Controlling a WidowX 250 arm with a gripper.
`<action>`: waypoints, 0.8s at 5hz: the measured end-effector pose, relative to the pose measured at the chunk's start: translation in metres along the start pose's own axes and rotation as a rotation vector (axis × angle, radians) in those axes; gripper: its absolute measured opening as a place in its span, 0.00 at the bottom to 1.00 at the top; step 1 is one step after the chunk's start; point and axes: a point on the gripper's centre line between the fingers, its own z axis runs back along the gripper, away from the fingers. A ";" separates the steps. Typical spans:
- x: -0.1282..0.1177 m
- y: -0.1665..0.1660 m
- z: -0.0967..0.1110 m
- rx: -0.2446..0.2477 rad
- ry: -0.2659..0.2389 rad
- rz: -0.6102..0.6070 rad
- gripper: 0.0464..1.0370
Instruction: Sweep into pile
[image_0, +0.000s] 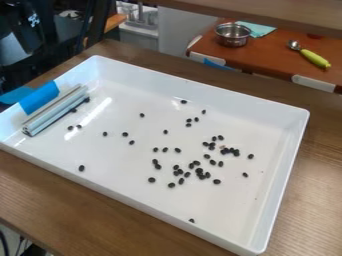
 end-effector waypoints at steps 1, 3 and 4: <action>-0.007 -0.004 -0.012 -0.024 0.037 0.009 0.96; -0.003 -0.016 -0.050 0.063 0.051 0.058 0.96; 0.001 -0.018 -0.068 0.080 0.072 0.092 0.96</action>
